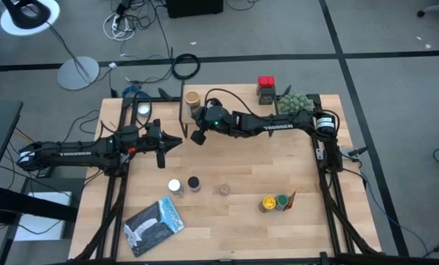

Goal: Shelf spices
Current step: Put the gold seasoning bottle on the shelf, then put the black seasoning bottle on the shelf

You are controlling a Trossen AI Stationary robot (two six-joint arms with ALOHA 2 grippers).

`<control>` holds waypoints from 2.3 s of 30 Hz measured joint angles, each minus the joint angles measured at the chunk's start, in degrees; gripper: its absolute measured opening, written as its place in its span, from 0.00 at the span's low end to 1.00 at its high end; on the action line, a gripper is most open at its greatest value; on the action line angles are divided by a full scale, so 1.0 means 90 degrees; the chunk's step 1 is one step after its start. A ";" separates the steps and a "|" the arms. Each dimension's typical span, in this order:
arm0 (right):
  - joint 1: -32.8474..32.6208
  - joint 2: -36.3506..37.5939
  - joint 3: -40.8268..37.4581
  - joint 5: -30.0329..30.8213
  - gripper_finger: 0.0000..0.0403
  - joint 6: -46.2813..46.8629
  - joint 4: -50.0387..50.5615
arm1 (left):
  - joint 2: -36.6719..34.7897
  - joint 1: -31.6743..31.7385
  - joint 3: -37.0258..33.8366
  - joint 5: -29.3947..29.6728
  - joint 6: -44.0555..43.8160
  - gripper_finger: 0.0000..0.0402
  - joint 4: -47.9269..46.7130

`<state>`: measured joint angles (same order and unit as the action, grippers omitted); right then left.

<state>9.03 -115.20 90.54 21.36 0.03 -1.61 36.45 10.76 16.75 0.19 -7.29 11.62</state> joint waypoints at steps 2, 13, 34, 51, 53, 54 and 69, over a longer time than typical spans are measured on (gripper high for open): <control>0.0059 0.0000 0.0000 0.0003 0.00 -0.0041 -0.0023 | 0.0000 0.0000 0.0000 0.0000 -0.0034 0.12 0.0011; 0.0552 0.0000 0.0000 -0.0185 0.00 -0.0197 -0.0275 | 0.0000 0.0000 -0.0002 0.0005 -0.0051 0.12 0.0083; 0.0830 0.0082 -0.0002 -0.1003 0.00 -0.0340 -0.0605 | 0.0000 0.0000 -0.0007 0.0010 -0.0053 0.12 -0.0011; -0.0524 0.2463 -0.1870 0.0539 0.00 0.0128 0.1791 | 0.0616 0.0000 -0.0007 0.0014 -0.0351 0.12 -0.0071; -0.0745 0.3034 -0.2694 0.0918 0.00 0.0494 0.1445 | 0.0746 0.0000 -0.0010 0.0022 -0.0261 0.12 -0.0066; -0.0868 0.3328 -0.3081 0.1061 0.00 0.0703 0.1285 | 0.0805 0.0000 -0.0010 0.0022 -0.0257 0.12 -0.0032; -0.2817 0.5824 -0.5241 0.2727 0.00 0.2157 0.1044 | 0.1166 0.0000 -0.0007 0.0073 -0.0517 0.23 0.1182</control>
<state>-16.32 -62.78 43.37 45.91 19.44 7.79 46.94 10.76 16.69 0.85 -11.94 22.26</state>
